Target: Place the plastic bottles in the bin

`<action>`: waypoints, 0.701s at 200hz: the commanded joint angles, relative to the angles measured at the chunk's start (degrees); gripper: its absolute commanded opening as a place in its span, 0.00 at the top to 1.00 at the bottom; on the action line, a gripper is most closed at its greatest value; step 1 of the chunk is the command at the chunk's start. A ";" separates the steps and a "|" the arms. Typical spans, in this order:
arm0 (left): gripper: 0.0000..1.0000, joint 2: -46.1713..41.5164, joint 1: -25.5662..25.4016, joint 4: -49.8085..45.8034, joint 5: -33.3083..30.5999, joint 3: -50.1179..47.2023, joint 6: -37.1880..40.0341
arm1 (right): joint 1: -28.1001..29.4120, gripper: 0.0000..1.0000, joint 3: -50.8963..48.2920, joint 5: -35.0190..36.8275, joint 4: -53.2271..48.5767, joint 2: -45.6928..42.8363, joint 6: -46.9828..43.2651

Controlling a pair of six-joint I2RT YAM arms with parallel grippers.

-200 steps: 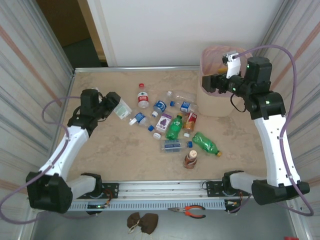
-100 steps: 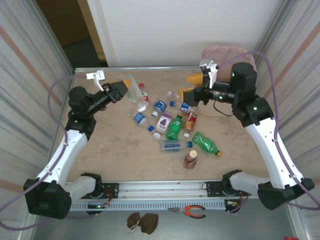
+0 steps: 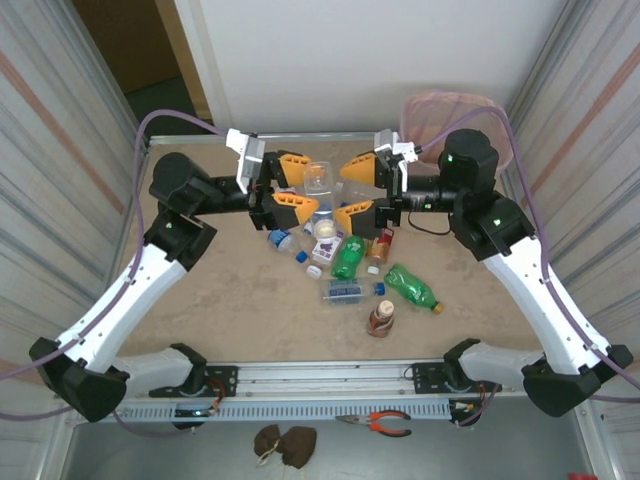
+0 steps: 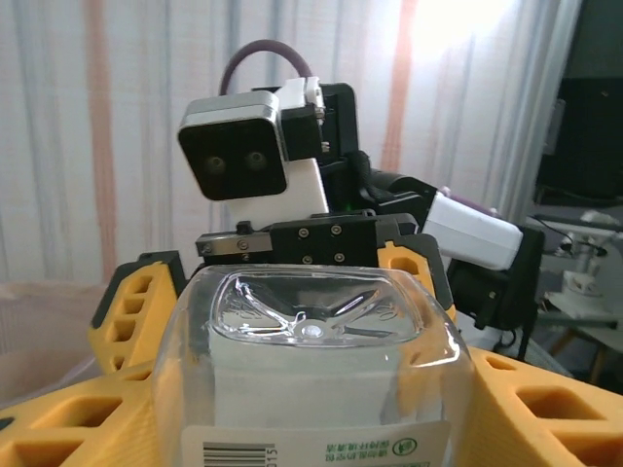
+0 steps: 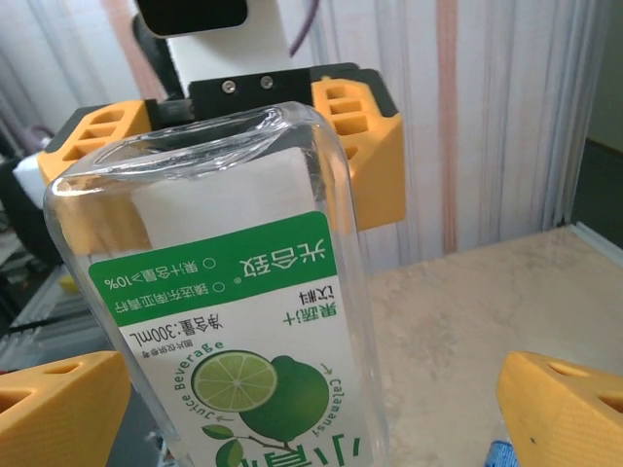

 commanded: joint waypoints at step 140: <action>0.61 0.04 -5.58 -0.92 -4.08 3.99 8.01 | 6.56 0.29 0.58 2.87 4.23 -4.02 -5.15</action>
